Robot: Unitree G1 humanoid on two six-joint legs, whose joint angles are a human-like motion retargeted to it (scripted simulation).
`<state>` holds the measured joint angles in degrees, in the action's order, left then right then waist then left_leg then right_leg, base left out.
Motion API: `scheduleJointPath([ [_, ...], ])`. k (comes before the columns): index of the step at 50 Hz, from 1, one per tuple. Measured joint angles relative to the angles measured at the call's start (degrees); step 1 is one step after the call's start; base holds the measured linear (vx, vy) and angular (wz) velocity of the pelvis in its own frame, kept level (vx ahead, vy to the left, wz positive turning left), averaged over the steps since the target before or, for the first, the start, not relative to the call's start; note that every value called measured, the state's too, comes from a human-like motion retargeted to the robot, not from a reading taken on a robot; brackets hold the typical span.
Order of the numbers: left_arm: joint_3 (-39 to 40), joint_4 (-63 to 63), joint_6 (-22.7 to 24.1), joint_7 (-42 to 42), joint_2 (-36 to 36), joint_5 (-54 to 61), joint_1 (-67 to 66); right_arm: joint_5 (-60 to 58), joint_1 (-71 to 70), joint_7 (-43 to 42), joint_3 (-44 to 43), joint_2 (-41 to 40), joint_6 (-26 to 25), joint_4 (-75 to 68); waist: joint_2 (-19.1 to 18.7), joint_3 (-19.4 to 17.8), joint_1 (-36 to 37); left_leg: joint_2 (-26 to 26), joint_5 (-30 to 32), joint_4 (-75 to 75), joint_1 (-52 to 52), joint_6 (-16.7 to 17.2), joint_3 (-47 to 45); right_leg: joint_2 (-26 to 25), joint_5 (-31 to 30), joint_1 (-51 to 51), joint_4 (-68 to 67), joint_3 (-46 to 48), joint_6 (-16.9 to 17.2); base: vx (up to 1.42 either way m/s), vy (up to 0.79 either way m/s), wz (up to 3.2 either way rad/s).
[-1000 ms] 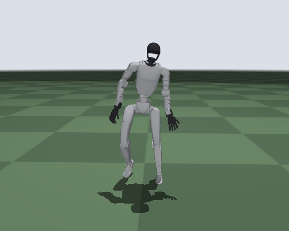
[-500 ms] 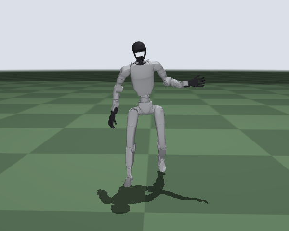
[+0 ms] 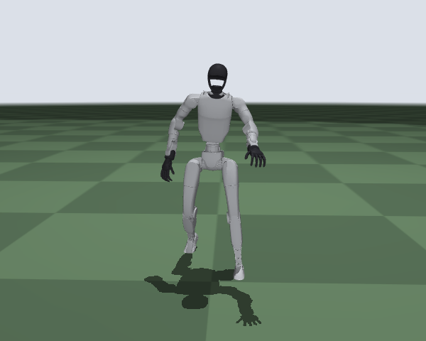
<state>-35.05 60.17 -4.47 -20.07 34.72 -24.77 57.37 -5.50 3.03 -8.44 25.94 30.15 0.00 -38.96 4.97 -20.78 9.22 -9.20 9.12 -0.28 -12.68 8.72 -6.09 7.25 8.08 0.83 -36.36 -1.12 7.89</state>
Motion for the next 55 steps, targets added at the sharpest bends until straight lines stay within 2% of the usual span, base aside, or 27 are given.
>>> scheduleJointPath([
  [4, 0.4, 5.78, -1.19, -3.16, -4.44, 1.74, -6.63, 1.61, 3.46, -1.03, -0.93, -2.7, -1.0, -2.67, 2.43, 0.4, -0.52, 1.31, -7.17, -8.91, 1.37, -2.81, 0.38, 1.86, -12.57, -10.18, -20.28, 0.46, -3.42, 0.71, 0.29, 0.03],
  [5, 2.15, 6.03, -1.38, -4.69, -5.31, 3.4, -8.79, 1.85, 4.35, -1.47, -1.37, -3.25, -1.08, -3.15, 2.41, 0.48, -0.52, 1.25, -8.72, -10.01, 2.21, -3.19, 0.36, 2.44, -13.9, -12.51, -23.89, 1.61, -4.67, 0.67, 0.27, 0.05],
  [8, 10.01, 4.82, -0.46, -8.06, -8.03, 12.91, -15.67, 2.07, 6.72, -2.07, -2.57, -4.33, -1.11, -4.28, 1.16, 0.86, -1.02, 0.74, -10.92, -9.05, 6.04, -3.21, 0.83, 2.99, -10.84, -16.6, -27.22, 6.18, -7.42, 0.64, 0.24, 0.24],
  [10, 15.31, 3.58, 1.11, -9.11, -10.04, 21.61, -20.24, 2.27, 7.72, -1.64, -3.0, -4.61, -1.42, -5.28, -0.03, 1.37, -2.16, 0.5, -11.71, -7.63, 8.16, -2.92, 1.8, 1.56, -9.61, -18.11, -24.53, 8.44, -7.6, 0.61, 0.19, 0.59],
  [13, 21.79, 1.94, 5.15, -8.55, -13.17, 37.87, -26.15, 2.55, 8.79, -0.77, -3.57, -5.8, -2.56, -7.33, -0.92, 2.1, -3.88, 1.09, -13.03, -5.53, 10.77, -2.19, 3.83, -0.5, -9.79, -19.11, -14.43, 10.85, -5.32, 0.6, 0.13, 0.83],
  [15, 25.8, 0.55, 8.65, -6.56, -15.26, 49.7, -30.31, 2.07, 9.75, -1.12, -4.42, -7.21, -3.3, -8.85, -0.51, 1.89, -4.79, 2.5, -14.49, -3.87, 13.71, -1.43, 5.29, -0.24, -10.05, -18.38, -6.17, 12.51, -0.89, 0.62, 0.08, 0.93],
  [17, 30.5, -0.82, 11.36, -3.98, -17.25, 63.42, -32.97, 2.41, 8.08, 0.73, -3.51, -7.46, -4.87, -10.51, -0.67, 1.75, -5.74, 3.62, -14.57, -1.76, 15.06, -1.19, 6.43, -1.04, -12.38, -17.84, 7.33, 12.7, -1.03, 0.57, 0.05, 0.83],
  [20, 37.83, -2.02, 14.19, 1.05, -20.13, 78.81, -37.83, 1.13, 7.38, 2.4, -3.78, -8.07, -6.25, -11.91, 0.51, 0.69, -6.76, 6.71, -16.68, -0.31, 18.96, -0.45, 8.44, 0.24, -14.86, -15.28, 25.36, 12.79, 3.54, 0.63, -0.01, 0.84],
  [23, 45.29, -3.74, 17.71, 3.31, -22.1, 93.07, -42.56, 0.98, 6.1, 0.94, -4.66, -7.81, -6.66, -12.04, 0.24, -0.5, -7.02, 7.97, -19.75, -1.31, 22.62, 0.29, 9.54, 0.74, -12.9, -12.58, 36.8, 15.06, 6.42, 0.67, -0.06, 0.54],
  [25, 50.34, -5.81, 19.69, 4.32, -23.23, 100.81, -45.88, 1.41, 5.23, -0.72, -5.51, -7.22, -6.7, -11.65, -0.68, -0.7, -6.81, 8.23, -21.91, -3.86, 24.02, 0.16, 9.4, 0.54, -12.15, -10.75, 39.9, 16.38, 6.38, 0.68, -0.1, 0.23],
  [28, 57.72, -10.63, 22.3, 5.27, -24.58, 108.79, -51.0, 1.56, 4.38, -3.28, -7.11, -5.92, -6.62, -10.55, -2.18, -0.18, -6.12, 8.99, -23.83, -12.13, 24.05, -0.46, 8.09, 1.11, -14.78, -8.36, 38.12, 15.39, 4.26, 0.71, -0.13, 0.06],
  [30, 61.83, -14.63, 23.83, 5.92, -24.93, 111.96, -54.38, 1.13, 4.11, -4.38, -8.09, -4.9, -6.54, -9.68, -3.15, 0.39, -5.42, 9.52, -22.72, -21.57, 22.18, -0.15, 7.41, 1.85, -15.45, -6.74, 35.49, 13.97, 2.88, 0.73, -0.15, -0.07],
  [32, 64.8, -19.2, 24.95, 6.52, -24.49, 113.31, -57.51, 0.27, 3.98, -4.78, -8.79, -3.75, -6.34, -8.75, -4.53, 1.32, -4.52, 9.53, -17.23, -34.13, 17.77, 1.62, 7.45, 2.09, -12.86, -5.17, 32.24, 12.98, 1.41, 0.72, -0.16, -0.19],
  [35, 67.27, -26.66, 26.54, 6.63, -22.32, 112.27, -61.19, -1.44, 3.54, -5.02, -9.8, -2.01, -5.76, -7.29, -6.22, 3.02, -2.69, 9.66, -7.13, -51.11, 9.58, 5.03, 7.26, 2.43, -7.73, -3.06, 27.65, 11.72, 1.1, 0.69, -0.14, -0.35],
  [36, 67.47, -29.17, 27.34, 6.08, -20.94, 110.89, -61.62, -1.69, 2.99, -4.82, -9.98, -1.51, -5.73, -6.78, -6.24, 3.39, -1.87, 9.52, -6.56, -54.95, 7.02, 5.01, 6.09, 2.82, -6.87, -2.2, 27.21, 11.21, 1.69, 0.66, -0.12, -0.49],
  [38, 67.56, -34.1, 28.94, 4.63, -17.55, 106.51, -61.78, -1.66, 1.75, -4.3, -10.42, -0.73, -5.68, -5.46, -5.88, 3.92, -0.13, 8.63, -7.73, -60.63, 2.35, 3.91, 2.84, 3.67, -5.61, -0.4, 27.07, 10.11, 3.06, 0.62, -0.11, -0.61],
  [40, 67.38, -38.16, 28.81, 3.37, -12.77, 95.73, -61.59, -1.96, 1.07, -3.59, -11.67, -0.39, -5.01, -3.3, -5.48, 4.58, 2.22, 6.05, -12.39, -62.52, -0.6, 1.84, -2.3, 4.22, -3.9, -0.19, 24.82, 8.36, 4.72, 0.6, -0.08, -0.78],
  [42, 66.97, -43.34, 28.76, 1.13, -8.45, 89.58, -58.62, 0.21, -0.46, -1.67, -11.24, 0.53, -5.19, -0.77, -4.93, 4.7, 3.75, 5.66, -12.72, -60.37, -4.41, 1.49, -4.26, 4.65, -3.77, 1.78, 27.41, 7.32, 4.75, 0.53, -0.06, -0.71],
  [43, 66.67, -45.0, 28.19, -0.17, -5.5, 83.26, -57.32, 0.81, -0.8, -1.03, -11.7, 0.75, -4.7, 0.74, -4.56, 4.72, 4.95, 5.32, -13.53, -58.06, -5.34, 1.69, -5.49, 4.96, -2.59, 1.11, 25.13, 6.42, 5.89, 0.52, -0.02, -0.73],
  [45, 66.46, -48.05, 25.58, -7.71, -0.6, 67.72, -53.02, 1.5, -2.09, -0.28, -11.36, 1.75, -4.19, 3.45, -4.69, 4.96, 5.63, 5.26, -13.77, -50.76, -7.49, 1.67, -6.45, 4.87, -2.43, 3.22, 28.31, 5.7, 5.03, 0.52, 0.03, -0.51],
  [49, 60.83, -53.47, 15.76, -14.76, 7.58, 44.24, -42.84, 1.24, -4.43, 2.48, -10.07, 3.29, -3.13, 6.42, -5.6, 4.76, 6.05, 4.34, -12.08, -25.95, -6.1, 1.13, -7.66, 3.98, 0.19, 5.24, 27.23, 4.82, 5.67, 0.53, 0.08, -0.33],
  [52, 53.88, -54.1, 11.26, -13.21, 13.33, 27.87, -34.22, 0.37, -5.64, 4.38, -8.81, 3.82, -1.04, 5.92, -7.15, 4.16, 5.44, 2.91, -10.32, -3.69, -1.24, 2.61, -7.83, 1.95, 2.54, 7.94, 25.78, 4.76, 6.25, 0.6, 0.14, -0.25],
  [55, 43.77, -53.27, 7.65, -11.08, 15.75, 14.71, -24.36, -2.66, -5.47, 0.1, -7.88, 1.73, 0.18, 2.68, -7.34, 3.6, 4.79, 1.81, -10.16, 5.28, 1.33, 3.92, -7.38, 0.76, 4.31, 11.12, 23.93, 5.11, 5.93, 0.65, 0.18, -0.15],
])
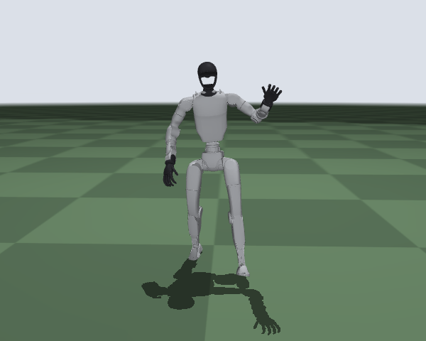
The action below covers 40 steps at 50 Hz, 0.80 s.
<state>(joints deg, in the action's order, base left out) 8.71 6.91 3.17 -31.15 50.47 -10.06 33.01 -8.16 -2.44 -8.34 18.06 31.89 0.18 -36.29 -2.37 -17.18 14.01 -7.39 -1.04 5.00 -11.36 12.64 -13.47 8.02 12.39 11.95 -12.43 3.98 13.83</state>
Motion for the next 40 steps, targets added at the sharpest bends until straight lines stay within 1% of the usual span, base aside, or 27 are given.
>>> scheduleJointPath([
  [2, -9.13, 3.36, -1.12, 1.53, 1.7, -4.76, 5.84, 0.81, 0.87, -0.73, 1.82, -0.95, 0.44, -2.68, 1.01, 0.6, -0.47, -0.33, 2.35, -0.53, 0.3, -0.72, 0.33, -0.13, 0.47, 0.47, -2.82, 0.21, -0.86, 0.68, 0.2, -0.04],
  [3, -15.08, 6.42, -1.8, 3.48, 1.35, -7.72, 9.49, 0.21, 1.88, -0.25, 2.35, -2.1, 0.47, -4.36, 1.89, 1.29, -0.62, -0.51, 3.48, -2.12, 0.19, -1.44, 0.32, -0.05, 0.62, 0.33, -5.08, 0.43, -1.34, 0.7, 0.22, -0.01],
  [5, -26.4, 13.67, -3.36, 7.08, -0.6, -11.75, 16.37, -0.08, 2.45, 0.05, 4.48, -3.61, -0.26, -7.64, 3.74, 1.47, -0.68, -0.41, 8.43, -1.67, 1.83, -2.1, 1.27, 0.49, -0.47, -1.24, -11.51, 0.1, -2.16, 0.68, 0.23, -0.03],
  [7, -36.53, 22.97, -4.11, 12.11, -4.6, -16.3, 20.38, -0.98, 4.26, 1.18, 5.88, -5.47, -0.78, -10.0, 6.07, 1.45, -1.31, 0.18, 7.89, -5.03, 2.52, -3.23, 2.29, 1.72, -4.51, -4.39, -21.27, -0.22, -3.02, 0.68, 0.25, 0.14],
  [10, -46.92, 37.93, -5.38, 19.52, -10.87, -21.89, 21.77, -1.13, 6.76, 4.23, 7.62, -7.21, -1.96, -11.42, 8.74, 0.87, -3.36, 1.22, 4.17, -9.71, 3.62, -5.72, 3.64, 3.07, -15.67, -12.91, -38.49, -1.24, -4.57, 0.63, 0.24, 0.28],
  [12, -49.74, 46.82, -5.86, 22.42, -14.52, -23.09, 19.91, -0.59, 7.96, 5.74, 8.28, -7.62, -2.19, -11.22, 9.65, 0.44, -5.12, 1.36, 2.08, -11.4, 4.55, -6.86, 4.19, 3.42, -19.76, -19.33, -47.47, -1.04, -5.39, 0.57, 0.2, 0.27],
  [13, -49.98, 50.32, -6.21, 23.03, -15.95, -23.13, 18.3, -0.34, 8.54, 6.05, 8.38, -7.69, -2.11, -10.94, 9.76, 0.08, -5.99, 1.18, 1.28, -11.86, 5.28, -7.13, 4.42, 3.35, -19.81, -21.99, -50.57, -0.6, -6.12, 0.54, 0.17, 0.25],
  [15, -48.62, 56.21, -6.84, 22.49, -18.41, -22.78, 14.74, 0.07, 9.48, 5.92, 8.13, -7.56, -1.68, -10.25, 9.63, -0.64, -7.68, 0.63, -0.18, -12.62, 6.56, -7.2, 4.92, 2.64, -17.42, -26.49, -53.75, 0.6, -7.61, 0.52, 0.15, 0.31],
  [16, -46.35, 58.03, -6.67, 21.33, -19.54, -23.25, 11.98, -0.46, 10.66, 5.49, 7.49, -7.45, -0.94, -9.82, 9.03, -0.61, -8.99, -0.06, -2.35, -15.15, 6.22, -7.27, 5.25, 1.91, -15.84, -27.69, -53.05, 1.88, -7.98, 0.52, 0.13, 0.44],
  [17, -44.35, 59.47, -6.65, 19.79, -20.5, -22.74, 9.67, -0.58, 11.32, 4.81, 7.07, -7.33, -0.47, -9.56, 8.67, -0.76, -9.85, -0.45, -3.56, -16.27, 6.35, -7.2, 5.54, 1.29, -14.62, -29.02, -51.8, 2.92, -8.18, 0.49, 0.1, 0.33],
  [18, -42.9, 60.15, -6.93, 17.47, -21.13, -20.31, 8.24, 0.11, 10.93, 3.64, 7.1, -7.21, -0.55, -9.65, 8.81, -1.28, -9.85, -0.26, -2.83, -14.56, 7.46, -6.84, 5.76, 0.88, -14.09, -30.62, -49.45, 3.44, -8.02, 0.48, 0.08, 0.18],
  [20, -39.19, 60.46, -6.61, 13.22, -22.49, -14.92, 4.5, 0.5, 10.99, 1.41, 6.66, -7.47, -0.44, -10.04, 8.92, -2.04, -10.43, 0.18, -3.24, -13.17, 9.21, -6.3, 6.11, 0.68, -13.04, -31.78, -41.9, 5.93, -7.34, 0.48, 0.06, 0.26],
  [23, -33.37, 58.78, -4.16, 8.21, -24.93, -2.16, -1.7, 0.5, 11.29, -0.95, 6.19, -8.19, -0.93, -10.88, 9.39, -3.01, -11.27, 1.91, -4.78, -11.24, 12.23, -5.16, 6.99, 1.31, -12.41, -29.7, -23.63, 11.65, -4.67, 0.52, 0.03, 0.53],
  [25, -29.52, 57.25, -1.19, 6.15, -26.77, 9.1, -5.18, 0.98, 10.31, -0.23, 6.91, -8.58, -1.75, -11.78, 9.93, -3.52, -11.76, 3.67, -5.35, -9.76, 13.8, -4.93, 7.89, 1.12, -13.84, -27.01, -7.82, 14.96, -3.15, 0.53, -0.01, 0.65],
  [27, -24.89, 55.58, 1.61, 6.59, -28.72, 20.55, -9.22, 1.05, 9.28, 0.74, 7.17, -8.76, -2.95, -12.52, 10.16, -4.04, -12.12, 5.39, -6.47, -8.56, 16.14, -4.43, 8.76, 0.86, -16.71, -23.79, 4.83, 17.55, -0.82, 0.57, -0.04, 0.57],
  [28, -22.09, 54.72, 2.79, 7.6, -29.74, 26.04, -11.49, 0.9, 8.98, 1.24, 6.97, -8.85, -3.46, -12.74, 10.18, -4.32, -11.97, 6.06, -7.31, -8.36, 17.54, -4.32, 9.0, 0.8, -18.19, -22.37, 8.53, 18.58, 0.15, 0.59, -0.06, 0.34],
  [30, -15.45, 52.89, 4.62, 10.25, -31.82, 36.7, -15.86, 0.64, 8.31, 2.42, 6.27, -8.84, -4.38, -12.97, 9.86, -4.61, -11.16, 7.03, -9.24, -9.77, 19.31, -4.7, 8.94, 0.59, -21.23, -19.88, 12.7, 19.39, 0.26, 0.59, -0.07, 0.11],
  [32, -7.46, 50.83, 5.55, 12.85, -33.82, 46.06, -19.82, 0.2, 7.63, 3.29, 5.01, -8.53, -5.2, -12.92, 9.15, -4.66, -10.06, 7.57, -11.16, -15.63, 18.74, -5.58, 8.29, 0.82, -22.06, -17.94, 12.81, 18.39, -1.82, 0.57, -0.08, -0.06],
  [33, -3.41, 49.65, 5.74, 13.97, -34.67, 50.48, -21.72, 0.07, 7.33, 3.36, 4.27, -8.27, -5.59, -12.81, 8.7, -4.71, -9.51, 7.64, -11.77, -20.36, 17.58, -5.98, 7.93, 1.18, -21.28, -17.18, 11.82, 17.69, -3.17, 0.55, -0.09, -0.1],
  [35, 4.02, 46.25, 7.22, 16.17, -35.78, 58.98, -25.45, 0.37, 6.44, 2.02, 3.15, -7.39, -5.71, -12.48, 7.23, -4.58, -8.76, 6.76, -11.17, -33.85, 12.67, -5.96, 7.88, 1.8, -17.99, -16.64, 7.9, 16.68, -5.7, 0.54, -0.1, -0.14],
  [36, 6.69, 44.33, 7.15, 18.43, -35.78, 61.92, -28.27, 0.18, 7.2, 0.66, 2.13, -7.1, -5.26, -11.95, 6.3, -4.0, -8.1, 5.89, -9.33, -40.4, 10.59, -5.38, 7.88, 2.15, -15.1, -16.88, 3.77, 16.31, -6.32, 0.57, -0.1, -0.31],
  [37, 9.11, 42.33, 7.26, 20.21, -35.71, 65.91, -30.75, 0.26, 7.81, -0.88, 1.22, -6.8, -4.95, -11.39, 5.64, -3.44, -7.26, 5.4, -6.94, -46.52, 8.39, -4.35, 8.06, 2.67, -12.59, -17.28, -0.2, 15.72, -6.34, 0.57, -0.1, -0.55],
  [38, 11.04, 40.2, 7.77, 21.06, -35.49, 72.01, -32.56, 0.84, 8.15, -2.79, 0.54, -6.47, -4.9, -10.74, 5.54, -2.92, -6.05, 5.66, -3.48, -51.76, 5.94, -2.44, 8.58, 3.51, -10.85, -18.0, -3.87, 14.7, -5.17, 0.54, -0.1, -0.66],
  [40, 13.62, 36.28, 7.22, 20.27, -34.39, 83.55, -34.7, 2.46, 7.57, -4.69, -0.35, -5.74, -6.05, -9.57, 5.21, -2.06, -4.55, 5.87, -0.04, -60.07, 1.43, -0.7, 8.76, 4.46, -8.99, -17.91, -6.98, 12.77, -4.09, 0.5, -0.07, -0.69],
])
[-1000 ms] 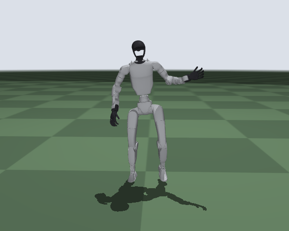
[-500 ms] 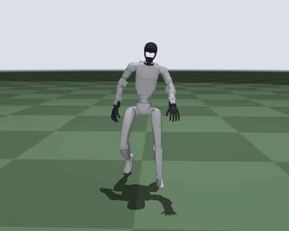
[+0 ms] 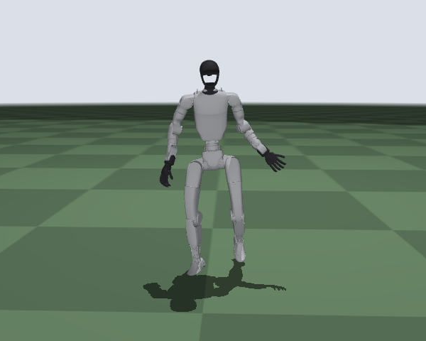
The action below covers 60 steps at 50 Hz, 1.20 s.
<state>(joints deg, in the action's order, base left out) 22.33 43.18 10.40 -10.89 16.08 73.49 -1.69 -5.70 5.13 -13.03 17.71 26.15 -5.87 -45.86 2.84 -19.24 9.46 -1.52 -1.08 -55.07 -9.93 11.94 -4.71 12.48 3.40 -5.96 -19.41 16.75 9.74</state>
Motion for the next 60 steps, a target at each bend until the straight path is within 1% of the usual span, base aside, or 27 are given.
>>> scheduleJointPath([
  [2, 1.7, -3.47, 0.05, -4.01, 2.27, 8.42, -0.46, 1.85, -1.03, -1.44, -0.71, 0.58, -1.65, 1.44, -0.08, 0.69, 1.14, -0.71, -1.35, -4.29, -2.86, -0.76, -1.76, 0.56, 0.8, 1.27, -0.11, -2.0, 1.11, 0.47, -0.04, -0.77],
  [5, 4.79, -8.76, 5.08, -10.63, 6.82, 16.48, 1.26, 3.37, -1.93, -4.79, -1.21, 0.92, -2.34, 3.95, -0.11, 1.91, 2.18, -2.48, -5.17, -4.41, -4.7, -3.13, -5.24, 1.11, 1.32, 3.96, 1.5, -4.71, 2.5, 0.44, 0.0, -0.84],
  [7, 4.96, -12.19, 3.14, -7.88, 11.46, 10.8, 2.78, 4.66, -2.89, -1.24, -1.26, 1.79, -2.66, 6.13, -0.66, 2.37, 3.02, -3.45, -6.67, -0.61, -4.87, -3.46, -6.34, 0.63, 1.61, 4.94, 2.09, -7.31, 2.92, 0.39, 0.04, -1.16],
  [8, 5.4, -11.58, 5.14, -6.72, 15.0, 4.13, 3.88, 4.52, -3.0, -1.06, -1.12, 2.43, -1.02, 7.26, -0.92, 2.74, 3.38, -3.53, -7.04, 2.33, -4.69, -3.09, -6.27, 0.39, 1.71, 5.4, 2.45, -8.66, 3.5, 0.36, 0.07, -1.27],
  [10, 5.54, -17.68, 6.68, 0.34, 18.36, 4.66, 7.2, 4.79, -3.34, 1.41, -0.93, 2.67, 0.0, 8.89, -1.21, 3.41, 3.84, -3.2, -6.6, 9.98, -4.15, -2.54, -4.81, -0.05, 2.02, 5.85, 2.83, -11.29, 4.34, 0.33, 0.11, -1.33],
  [13, 4.61, -24.8, 8.9, 2.92, 24.1, 2.4, 12.48, 4.27, -4.01, 2.74, -0.62, 3.4, 0.65, 10.17, -2.8, 3.94, 4.04, -3.52, -4.67, 24.77, -1.14, -1.97, 0.16, -1.82, 2.67, 6.58, 3.37, -15.98, 5.14, 0.32, 0.16, -1.55],
  [17, 0.94, -32.83, 11.5, -0.98, 32.96, -13.61, 20.72, 3.98, -4.05, 3.04, -1.21, 3.42, 2.27, 9.94, -5.77, 3.66, 3.34, -5.54, -4.39, 42.04, 3.84, -1.04, 13.41, -6.14, 2.87, 7.92, 4.34, -22.46, 5.26, 0.26, 0.19, -1.69],
  [18, -0.45, -34.27, 11.23, -2.34, 35.33, -19.75, 22.96, 4.11, -3.77, 3.26, -1.65, 3.42, 2.84, 9.69, -6.53, 3.4, 2.88, -6.12, -4.92, 44.66, 4.87, -0.59, 16.95, -7.23, 2.8, 8.38, 4.64, -24.08, 5.26, 0.22, 0.29, -1.6],
  [20, -4.18, -37.41, 8.6, -3.6, 39.04, -32.12, 27.1, 4.59, -2.55, 5.01, -2.54, 3.68, 3.45, 9.14, -7.15, 2.8, 1.17, -4.98, -4.42, 48.71, 6.63, -0.23, 22.2, -6.76, 2.49, 9.69, 6.28, -27.55, 5.26, 0.19, 0.42, -1.43],
  [23, -13.32, -40.71, 3.34, -3.75, 42.66, -50.43, 34.34, 5.01, -1.71, 8.04, -3.69, 4.13, 3.5, 7.68, -8.68, 1.82, -1.55, -6.82, -2.0, 50.59, 8.16, 2.31, 24.48, -9.62, 2.08, 9.66, 6.48, -31.34, 5.26, 0.14, 0.34, -1.39],
  [25, -20.19, -42.21, 0.85, -3.9, 44.07, -59.56, 37.47, 4.82, -0.66, 6.68, -3.85, 4.49, 3.34, 6.23, -8.03, 1.55, -3.85, -5.1, -0.16, 51.16, 8.52, 2.09, 22.3, -7.55, 1.46, 9.23, 8.26, -34.55, 5.25, 0.05, 0.51, -1.3],
  [27, -28.95, -41.49, -0.83, -5.08, 45.67, -67.13, 40.8, 5.99, -0.49, 3.99, -3.17, 4.49, 3.41, 4.16, -6.99, 0.99, -6.21, -4.77, -0.5, 51.29, 8.68, 1.9, 19.14, -6.67, 0.47, 8.43, 9.93, -37.29, 4.01, 0.0, 0.49, -1.27],
  [30, -44.95, -35.38, -3.18, -4.01, 45.58, -77.18, 46.66, 7.1, -0.65, 2.54, -2.35, 3.75, 3.07, 0.59, -4.39, 0.2, -8.57, -4.06, -1.37, 51.75, 8.59, 1.58, 13.91, -5.3, -1.09, 5.24, 10.21, -40.34, 4.52, -0.06, 0.41, -1.47],
  [31, -49.48, -32.35, -3.71, -3.19, 44.65, -79.91, 47.76, 7.3, -0.3, 2.1, -2.13, 3.35, 3.02, -0.12, -3.45, -0.03, -8.85, -3.91, -1.19, 52.37, 8.7, 1.29, 11.94, -4.6, -1.83, 3.83, 10.15, -39.02, 4.73, -0.1, 0.38, -1.67],
  [34, -59.81, -21.95, -4.9, -1.75, 40.33, -87.68, 49.25, 7.24, 0.89, 1.01, -1.05, 2.23, 3.28, -1.72, -0.83, -1.04, -8.51, -3.84, -0.62, 53.85, 8.94, -0.14, 5.31, -1.79, -3.72, -0.28, 9.17, -27.77, 4.49, -0.15, 0.35, -1.91],
  [37, -63.51, -10.41, -5.91, -2.89, 34.18, -95.16, 47.32, 5.17, 1.86, 0.65, 0.74, 1.63, 4.56, -3.1, 1.0, -1.89, -7.14, -4.85, -0.75, 53.25, 7.81, -1.54, -1.44, 0.0, -4.02, -2.96, 6.79, -13.12, 2.67, -0.18, 0.28, -1.98],
  [38, -63.45, -6.59, -5.44, -3.77, 31.82, -96.96, 45.43, 3.44, 2.85, 1.09, 1.34, 1.4, 6.69, -3.6, 1.47, -2.03, -6.83, -5.51, -2.1, 50.97, 6.92, -1.84, -2.98, -0.22, -3.06, -2.9, 5.43, -10.44, 2.0, -0.17, 0.23, -1.79],
  [40, -61.13, 0.89, -6.45, -6.3, 27.09, -98.2, 41.67, 0.53, 3.43, 1.04, 2.32, 1.31, 7.83, -4.38, 2.23, -2.48, -6.19, -6.76, -3.01, 48.83, 5.79, -2.27, -6.58, -1.48, -2.24, -3.46, 2.67, -9.15, 1.32, -0.18, 0.2, -1.8],
  [42, -56.11, 7.34, -8.19, -9.6, 22.48, -95.09, 38.14, -0.97, 3.15, 0.76, 2.44, 1.27, 7.15, -4.36, 2.88, -2.68, -5.3, -7.88, -2.62, 48.77, 5.31, -2.48, -10.76, -2.88, -1.74, -4.56, -0.41, -10.31, 0.84, -0.19, 0.17, -2.02],
  [43, -52.77, 10.11, -9.63, -11.75, 20.26, -92.53, 36.97, -0.53, 2.25, 0.53, 2.38, 1.27, 5.35, -4.17, 3.41, -2.73, -4.38, -7.99, -1.08, 50.59, 5.54, -3.2, -13.74, -3.07, -2.1, -5.84, -1.98, -10.97, 0.51, -0.19, 0.15, -2.24],
  [45, -45.17, 13.56, -9.77, -14.95, 16.17, -83.21, 33.62, -0.3, 1.49, -0.3, 1.86, 1.13, 4.12, -3.3, 4.15, -2.69, -2.9, -8.39, -0.22, 51.89, 5.96, -3.7, -18.65, -2.55, -1.34, -6.7, -4.49, -10.71, 0.21, -0.16, 0.13, -2.21],
  [48, -31.13, 13.29, -5.62, -17.72, 10.95, -61.25, 28.0, 0.27, 0.32, -2.28, 0.48, 0.83, 3.13, -1.9, 4.67, -2.85, -0.85, -8.73, -0.1, 52.82, 7.21, -3.46, -25.79, 0.0, 0.03, -5.77, -4.57, -8.07, 0.42, -0.13, 0.08, -2.07],
  [53, -9.01, 6.07, 2.62, -15.96, 3.65, -23.59, 20.19, -1.02, -2.1, -2.42, -1.99, -0.72, 0.08, -1.57, 4.34, -2.3, 2.03, -8.78, 0.79, 55.71, 10.28, -1.61, -37.03, 4.65, 2.06, -2.75, 0.46, 1.96, 2.55, -0.11, -0.02, -1.93],
  [55, -4.04, 1.72, 5.54, -15.37, 2.52, -12.29, 17.36, -1.51, -2.96, -2.73, -2.7, -1.22, -0.97, -1.77, 3.87, -1.63, 3.07, -8.72, 1.33, 57.13, 11.52, -0.96, -41.5, 6.6, 2.05, -1.89, 1.86, 9.16, 2.82, -0.08, -0.1, -1.92],
  [57, -2.47, -4.54, 7.88, -14.68, 2.93, -5.27, 13.83, -1.9, -3.45, -3.43, -3.07, -1.44, -1.71, -1.9, 3.31, -0.72, 3.87, -8.59, 2.11, 58.67, 12.69, -0.53, -45.77, 7.95, 0.89, -0.99, 3.11, 17.1, 2.53, -0.06, -0.15, -1.85],
  [58, -2.68, -8.22, 9.34, -14.78, 3.89, -3.11, 11.73, -1.67, -3.56, -4.7, -3.2, -1.42, -1.76, -1.89, 2.99, -0.24, 4.1, -8.46, 2.54, 59.44, 13.26, -0.41, -47.71, 8.27, -0.14, -0.48, 3.97, 20.5, 2.37, -0.02, -0.18, -1.61],
  [60, -3.63, -15.73, 10.17, -12.47, 7.52, -7.35, 5.7, -2.07, -1.7, -5.19, -4.79, -1.64, -0.38, -1.52, 2.77, 1.34, 3.61, -9.75, -0.28, 55.27, 13.19, -1.62, -51.07, 9.79, -1.0, 0.12, 3.21, 25.07, 2.13, 0.03, -0.22, -1.29],
])
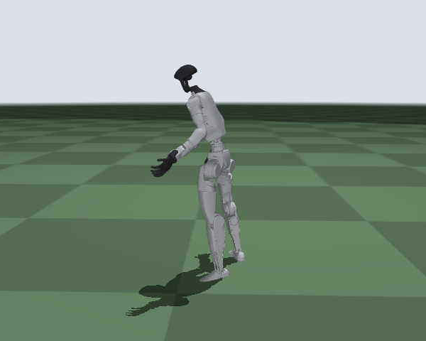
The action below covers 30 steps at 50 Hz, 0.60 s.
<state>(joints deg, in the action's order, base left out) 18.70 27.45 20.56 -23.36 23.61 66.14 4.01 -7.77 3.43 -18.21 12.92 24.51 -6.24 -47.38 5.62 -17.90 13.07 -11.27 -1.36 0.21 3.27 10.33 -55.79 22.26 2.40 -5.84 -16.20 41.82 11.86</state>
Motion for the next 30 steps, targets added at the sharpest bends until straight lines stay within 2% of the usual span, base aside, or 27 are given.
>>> scheduleJointPath([
  [1, -0.33, -6.12, -0.8, 6.79, 0.9, 6.39, -1.2, 1.51, 0.09, 2.13, 0.23, 0.12, -0.45, 0.01, -0.51, 0.54, 0.04, 0.66, 1.99, 2.71, 1.01, 1.06, -0.9, -1.57, -1.93, 0.63, 3.51, -0.49, 0.05, 0.03, -0.26, -1.18],
  [2, -0.36, -10.63, -0.29, 9.36, 2.54, 8.38, -2.35, 2.38, 0.41, 2.76, 0.14, 0.32, -0.59, 0.08, -1.09, 1.09, -0.19, 1.04, 3.44, 4.53, 1.89, 1.83, -1.77, -2.86, -3.4, 1.21, 6.37, -1.17, 0.17, 0.03, -0.29, -1.07],
  [3, 0.21, -11.91, 2.83, 3.48, 5.69, 1.55, -3.4, 1.99, 1.18, 0.39, -0.6, 0.69, -0.12, 0.27, -1.82, 1.65, -0.93, 0.86, 3.78, 4.54, 2.49, 2.04, -2.6, -3.6, -3.94, 1.69, 7.94, -2.23, 0.42, 0.09, -0.29, -0.77],
  [5, 1.2, -19.25, 4.24, 0.95, 10.16, -5.92, -4.79, 6.86, 3.96, -0.5, -4.97, -0.15, 1.69, 1.18, -2.86, 3.19, -3.1, -0.24, 2.36, 2.01, 3.44, 0.43, -4.13, -3.04, -1.6, 1.58, 5.42, -3.63, 0.49, 0.13, -0.3, -0.48],
  [7, 1.44, -24.64, 3.47, 0.36, 15.33, -12.85, -3.58, 3.66, 5.25, 0.37, -3.87, 1.73, 1.34, 1.31, -4.48, 4.2, -4.54, -0.52, 4.1, 3.15, 4.86, 2.18, -4.04, -4.72, -1.85, 2.33, 7.46, -5.69, 0.84, 0.13, -0.31, -0.54],
  [9, 1.25, -28.83, 1.14, 0.91, 20.48, -23.08, -2.24, 3.13, 7.15, 2.34, -5.24, 2.71, 2.06, 1.9, -5.35, 5.14, -6.97, -2.12, 1.33, -1.16, 5.05, 1.92, -1.47, -4.25, 0.16, 2.77, 5.18, -6.63, 1.29, 0.15, -0.3, -0.56],
  [13, -4.68, -32.81, -3.13, -0.4, 29.46, -41.24, 5.39, 3.97, 7.17, 5.55, -3.44, 5.63, 2.48, 1.77, -7.21, 5.75, -9.69, -2.0, -2.6, -3.96, 3.41, 1.5, 15.24, -7.05, -0.11, 4.87, 8.11, -10.83, 2.16, 0.12, -0.26, -1.06],
  [15, -10.99, -32.29, -6.07, 0.27, 32.92, -51.91, 10.99, 4.26, 7.54, 7.51, -3.19, 5.97, 4.98, 1.37, -7.31, 5.75, -10.01, -2.08, -7.56, -11.49, -0.03, 0.06, 26.35, -6.81, 2.29, 4.05, 3.6, -13.57, 2.51, 0.15, -0.2, -1.4],
  [17, -18.86, -30.22, -9.14, 2.29, 33.66, -59.72, 17.76, 4.89, 6.5, 7.2, -1.56, 6.45, 6.82, 0.69, -7.73, 4.92, -9.59, -0.16, -7.56, -12.68, -1.22, 2.04, 35.6, -8.78, 1.59, 5.53, 5.83, -17.31, 2.45, 0.13, -0.17, -1.62],
  [20, -30.92, -24.32, -12.36, 5.58, 31.87, -68.77, 27.13, 4.88, 4.76, 8.49, 0.53, 6.65, 6.96, 0.39, -7.29, 3.95, -8.53, 2.63, -8.28, -15.0, -3.07, 1.38, 41.51, -9.26, 2.41, 4.5, 3.06, -22.66, 2.81, 0.12, -0.11, -1.7],
  [23, -44.03, -12.58, -15.23, 6.9, 25.99, -77.9, 35.85, 8.06, 2.03, 10.17, 3.79, 6.37, 8.37, 0.75, -6.53, 3.17, -8.49, 4.37, -7.59, -15.59, -5.82, -0.06, 43.89, -10.56, 2.32, 4.65, 4.5, -27.71, 1.62, 0.11, -0.04, -1.45],
  [25, -52.61, -1.09, -16.51, 6.91, 20.23, -84.72, 40.98, 5.91, -0.35, 7.37, 5.71, 5.92, 8.05, 0.07, -5.93, 2.35, -8.63, 5.3, -7.6, -15.39, -7.46, -0.78, 45.66, -11.25, 2.3, 4.61, 4.4, -30.4, 1.51, 0.11, 0.0, -1.32],
  [28, -60.55, 15.75, -18.36, 8.15, 11.63, -94.16, 42.63, 3.72, -3.11, 7.18, 9.02, 5.01, 8.39, 0.02, -4.67, 1.71, -9.76, 6.62, -7.17, -13.11, -9.32, -1.41, 49.5, -12.45, 2.1, 5.0, 4.99, -34.24, 1.35, 0.13, 0.04, -1.31],
  [30, -63.09, 26.5, -19.17, 7.71, 6.23, -98.79, 42.12, 2.11, -4.8, 7.02, 11.06, 4.46, 8.73, 0.06, -3.77, 1.52, -10.31, 7.05, -6.2, -11.18, -9.89, -1.49, 51.95, -13.45, 1.96, 5.44, 5.84, -36.92, 1.2, 0.15, 0.08, -1.47],
])
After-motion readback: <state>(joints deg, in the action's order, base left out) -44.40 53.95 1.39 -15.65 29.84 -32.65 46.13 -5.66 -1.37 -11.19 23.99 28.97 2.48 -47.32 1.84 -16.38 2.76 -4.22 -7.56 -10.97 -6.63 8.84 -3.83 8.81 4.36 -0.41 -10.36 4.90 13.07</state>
